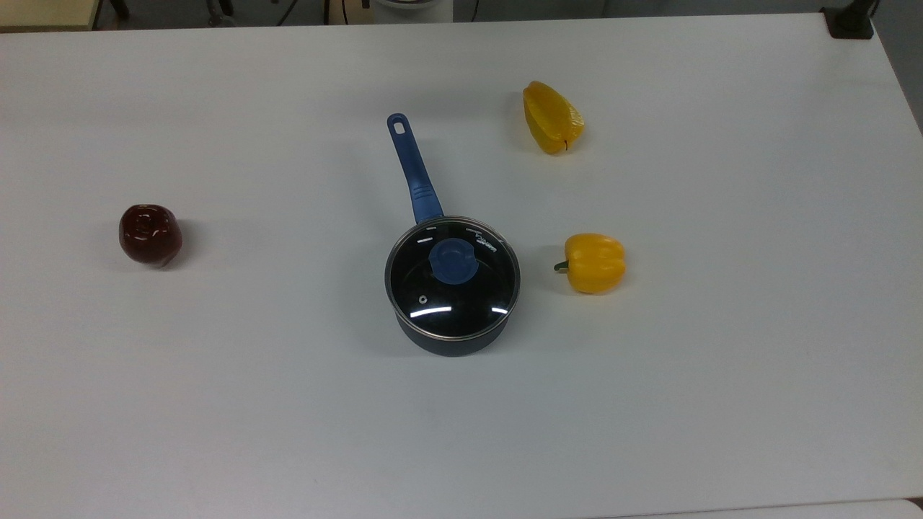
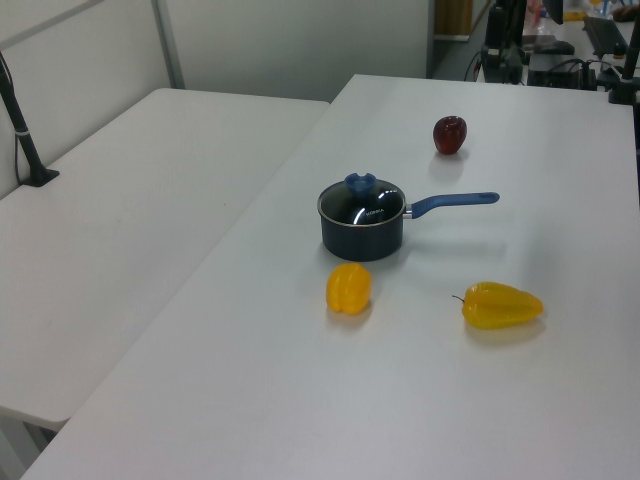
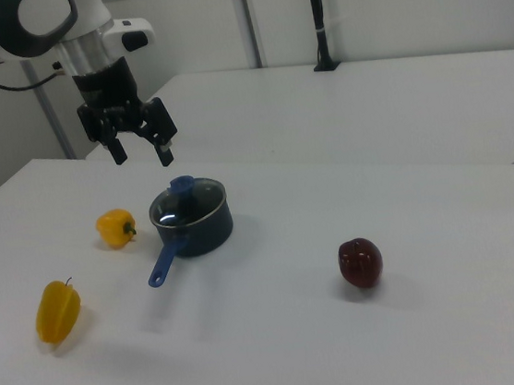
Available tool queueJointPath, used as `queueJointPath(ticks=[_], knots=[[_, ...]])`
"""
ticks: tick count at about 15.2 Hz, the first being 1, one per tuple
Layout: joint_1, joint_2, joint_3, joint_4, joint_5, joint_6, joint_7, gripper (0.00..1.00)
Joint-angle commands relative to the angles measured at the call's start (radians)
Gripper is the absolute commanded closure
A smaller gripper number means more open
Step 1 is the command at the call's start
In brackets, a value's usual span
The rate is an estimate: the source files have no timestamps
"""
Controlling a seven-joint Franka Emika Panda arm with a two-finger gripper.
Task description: Open lid
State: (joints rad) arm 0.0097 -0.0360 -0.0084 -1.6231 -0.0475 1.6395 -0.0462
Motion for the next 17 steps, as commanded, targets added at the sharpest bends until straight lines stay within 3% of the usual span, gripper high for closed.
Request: queueJointPath(ticks=[1,5,9,12,14,17], knots=[[0.003,0.002,-0.002,0.012,-0.012,-0.035,0.029,0.00],[0.013,0.014,-0.002,0.014,0.000,-0.021,0.029,0.00],[0.021,0.096,0.016,0.100,0.001,-0.014,0.016,0.00],[0.044,0.120,0.027,0.095,0.005,0.106,0.006,0.00],[0.050,0.154,0.027,0.095,0.011,0.190,-0.053,0.00],[0.058,0.221,0.027,0.091,0.076,0.298,-0.210,0.00]])
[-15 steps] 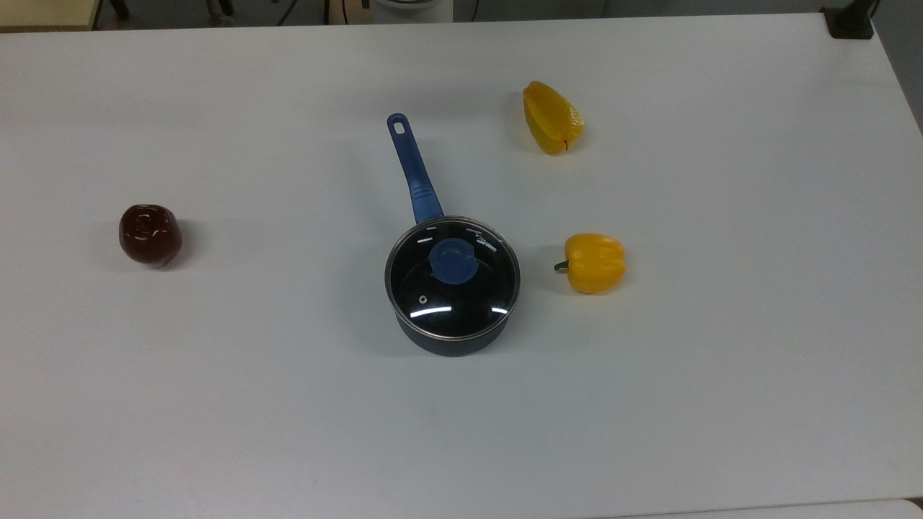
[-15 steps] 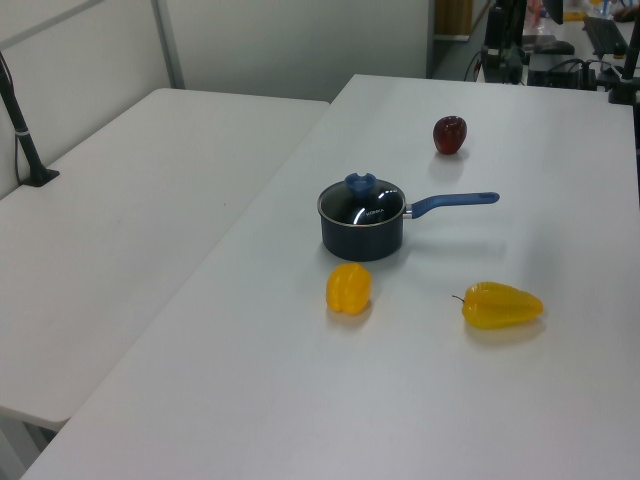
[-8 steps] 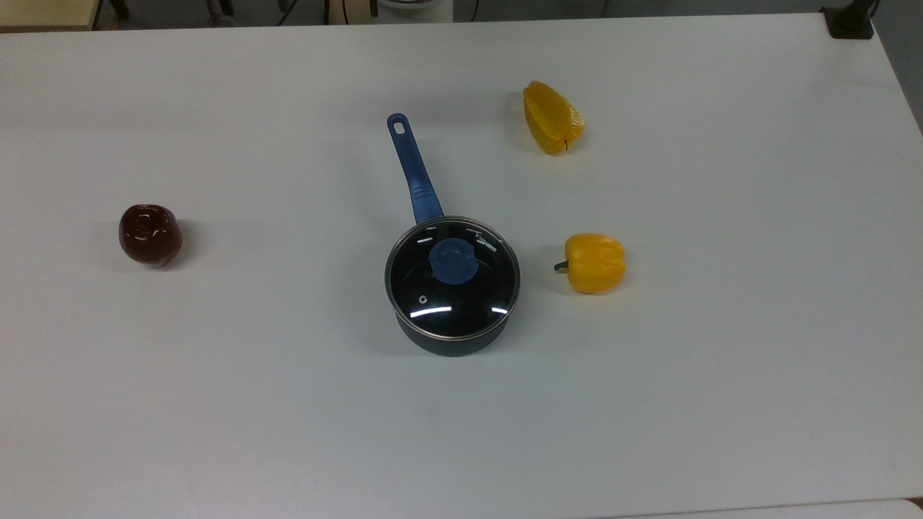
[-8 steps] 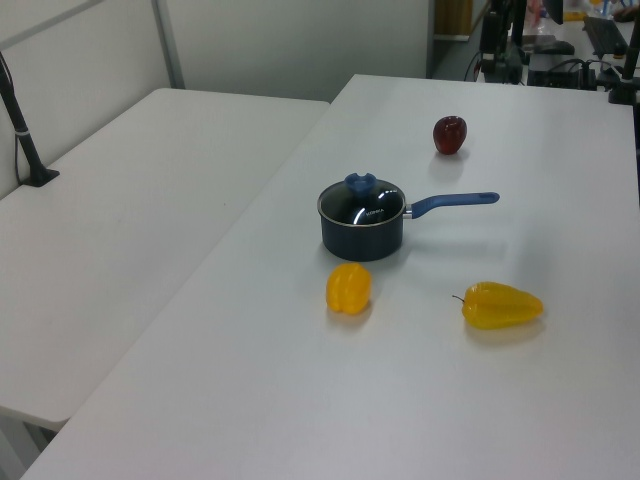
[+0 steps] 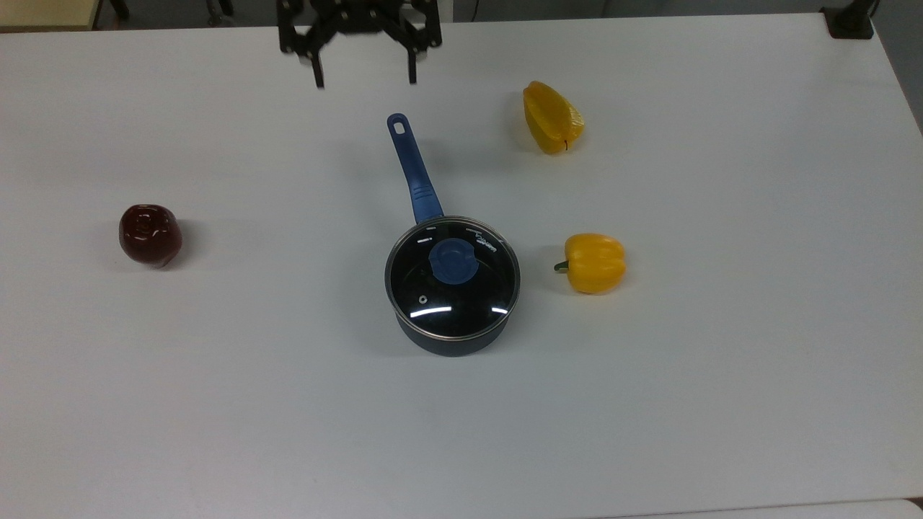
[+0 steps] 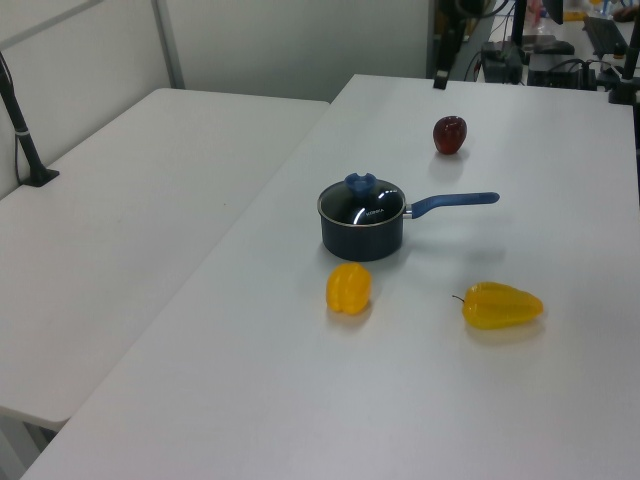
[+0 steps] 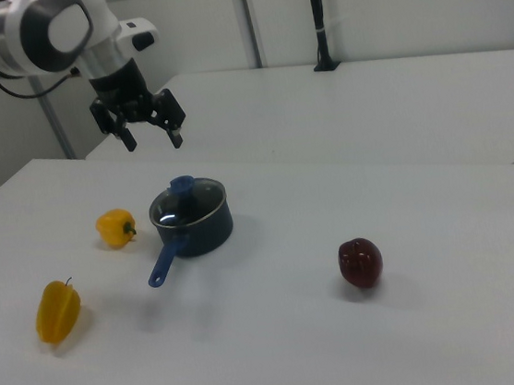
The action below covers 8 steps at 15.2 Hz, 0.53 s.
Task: Open lid
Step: 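Move the open gripper down over the blue knob of the glass lid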
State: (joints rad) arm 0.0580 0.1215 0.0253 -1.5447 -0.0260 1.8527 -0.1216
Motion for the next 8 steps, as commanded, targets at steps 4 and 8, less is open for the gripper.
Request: queueJointPath(ticks=[4,8], knots=[[0.022,0.150,-0.001,0.011,0.107,0.244,-0.200,0.00],[0.016,0.249,0.053,0.011,0.107,0.386,-0.270,0.00]])
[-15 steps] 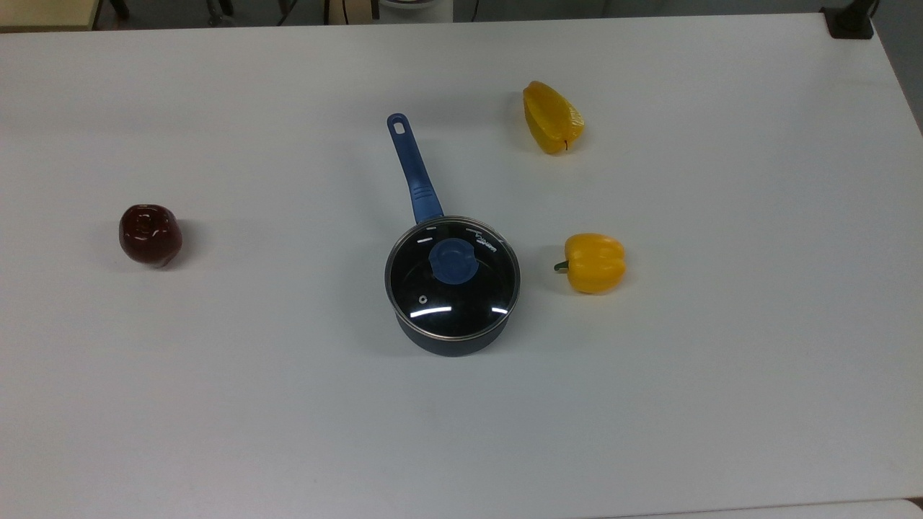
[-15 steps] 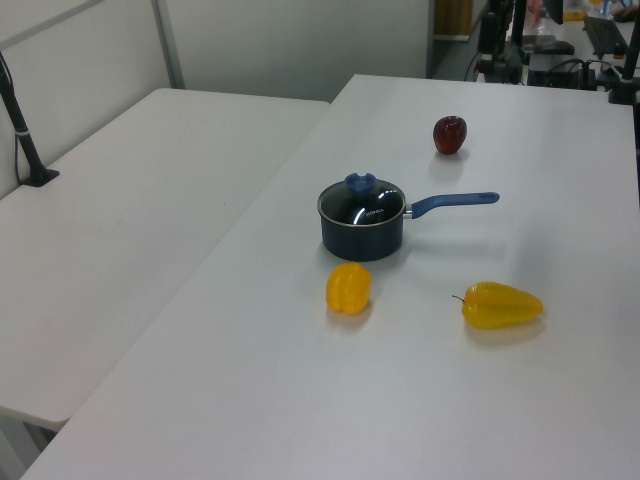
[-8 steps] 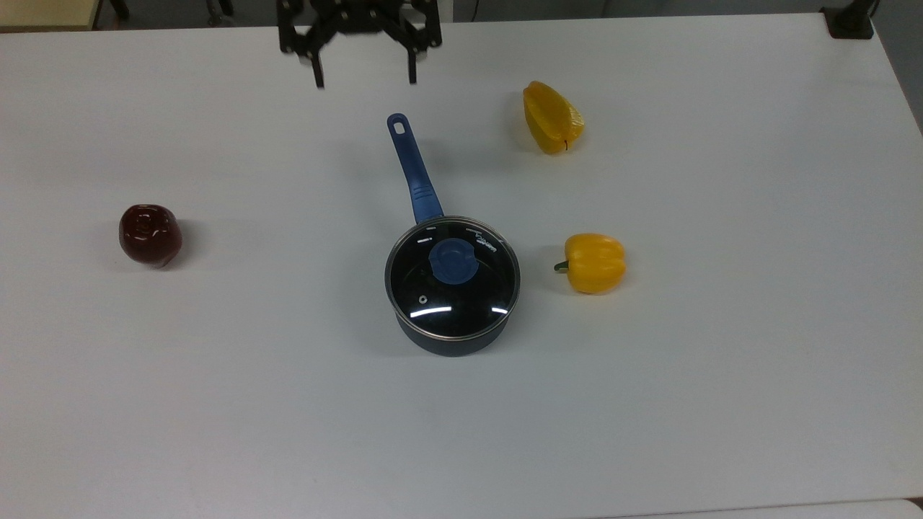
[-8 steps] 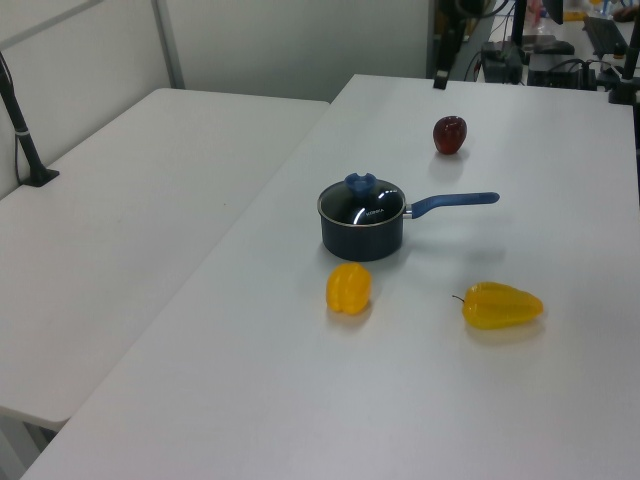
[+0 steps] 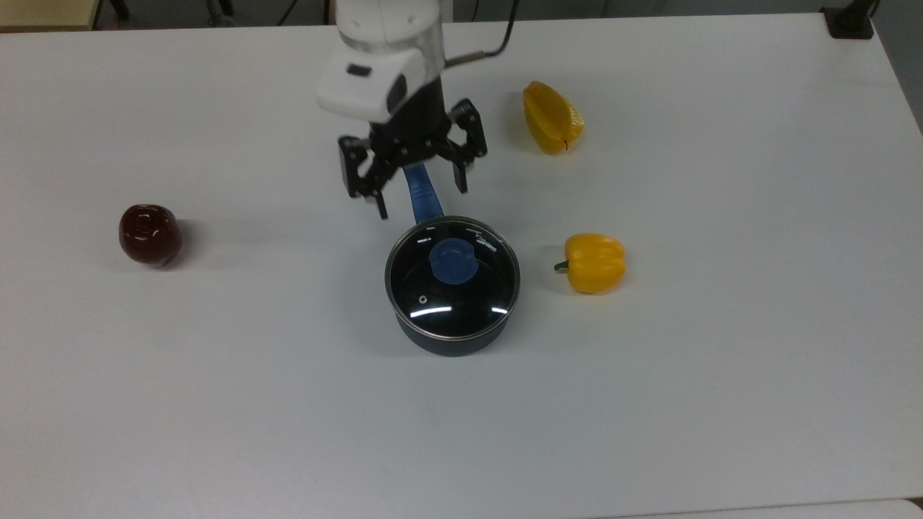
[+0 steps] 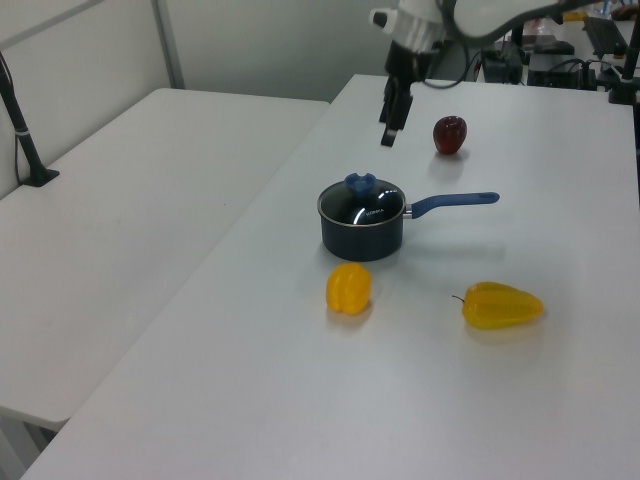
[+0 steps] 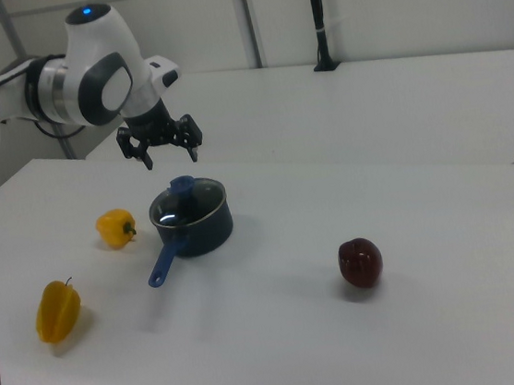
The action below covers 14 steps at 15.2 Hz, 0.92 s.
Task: Open lid
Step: 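Move the open gripper down over the blue knob of the glass lid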
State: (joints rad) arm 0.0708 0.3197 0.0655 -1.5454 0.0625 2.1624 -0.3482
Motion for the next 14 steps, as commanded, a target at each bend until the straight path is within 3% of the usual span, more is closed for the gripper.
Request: queueJointPath(ticks=[1,8,14], knots=[[0.001,0.073,0.026,0.011,0.017,0.108,-0.041,0.00],[0.006,0.111,0.031,-0.016,0.023,0.158,0.070,0.00],[0.007,0.121,0.033,-0.015,0.022,0.174,0.078,0.11]])
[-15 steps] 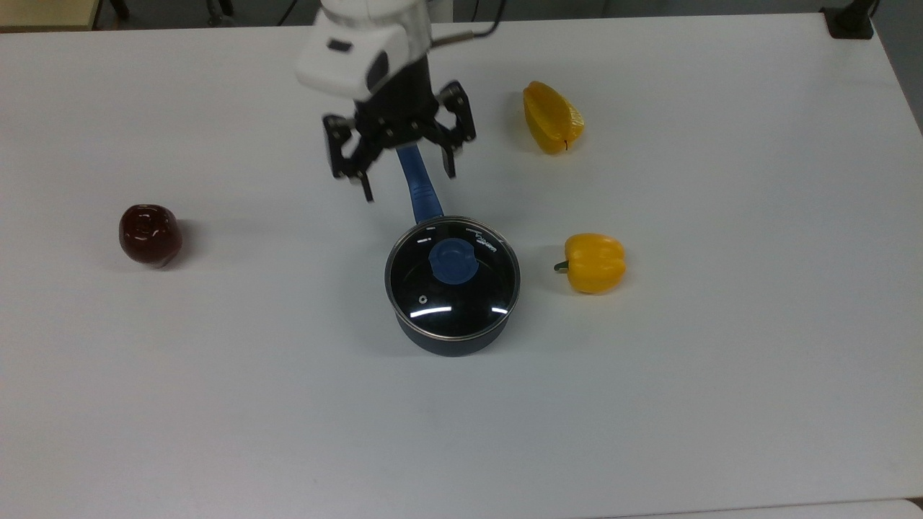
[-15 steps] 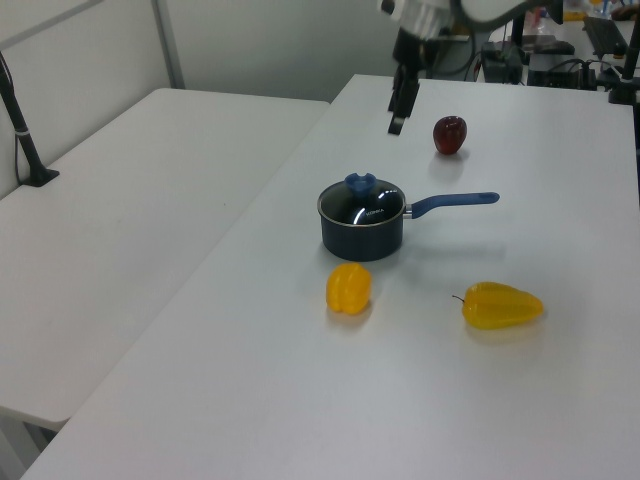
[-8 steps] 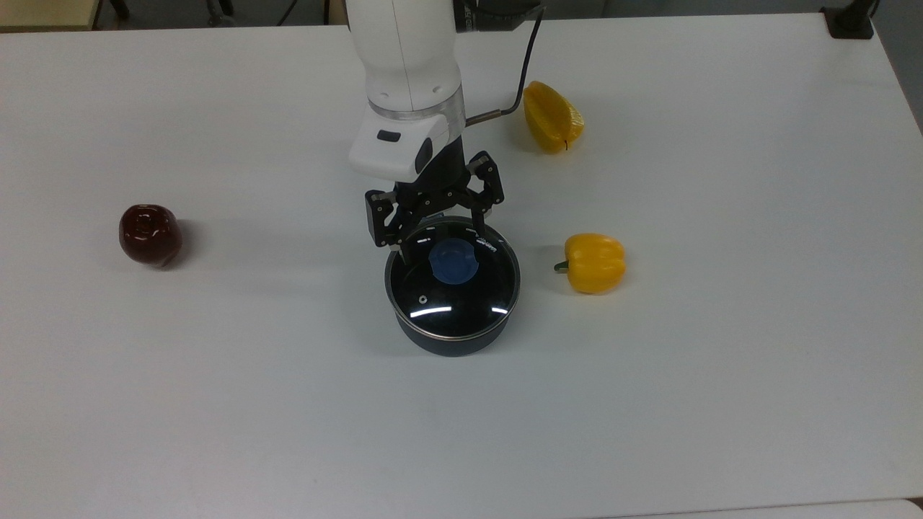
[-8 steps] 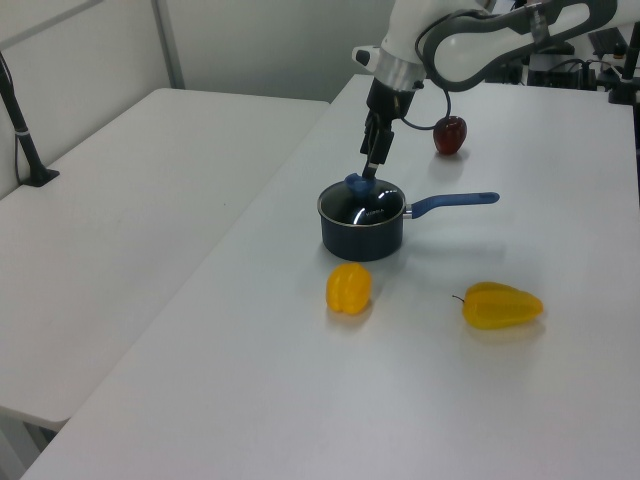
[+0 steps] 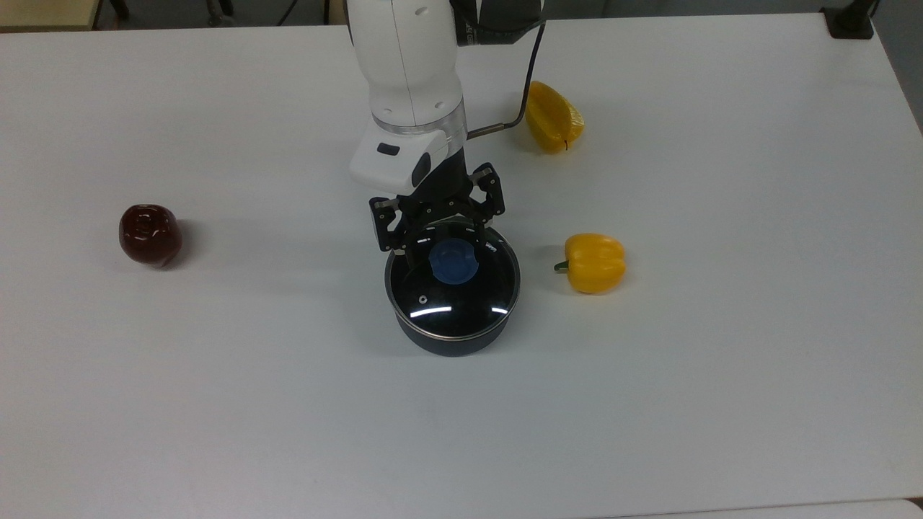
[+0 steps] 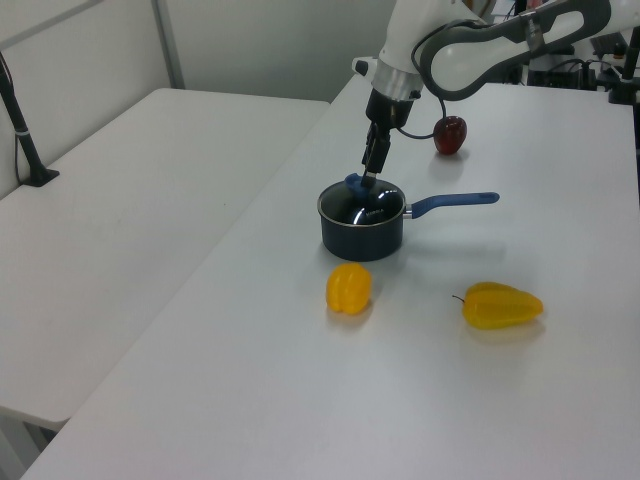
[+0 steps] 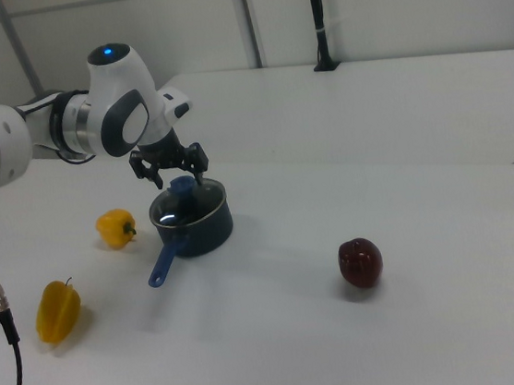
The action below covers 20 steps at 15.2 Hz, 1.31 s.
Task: Open lid
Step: 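Close the gripper on the blue lid knob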
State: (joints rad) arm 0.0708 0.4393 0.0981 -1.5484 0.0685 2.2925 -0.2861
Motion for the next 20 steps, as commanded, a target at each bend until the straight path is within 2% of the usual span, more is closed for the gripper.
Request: queueJointPath(ticks=[1,6,8,10,12,15,20], knots=[[0.007,0.002,0.000,-0.013,0.016,0.061,0.022,0.12],[0.026,0.021,-0.001,-0.012,0.001,0.076,0.059,0.14],[0.026,0.018,-0.001,-0.012,0.001,0.071,0.059,0.23],[0.024,0.013,-0.001,-0.012,0.001,0.070,0.059,0.35],[0.024,0.010,-0.001,-0.012,0.001,0.070,0.059,0.56],[0.023,0.003,-0.001,-0.010,0.001,0.064,0.059,0.70],[0.017,-0.065,-0.003,-0.012,0.002,0.013,0.137,0.70]])
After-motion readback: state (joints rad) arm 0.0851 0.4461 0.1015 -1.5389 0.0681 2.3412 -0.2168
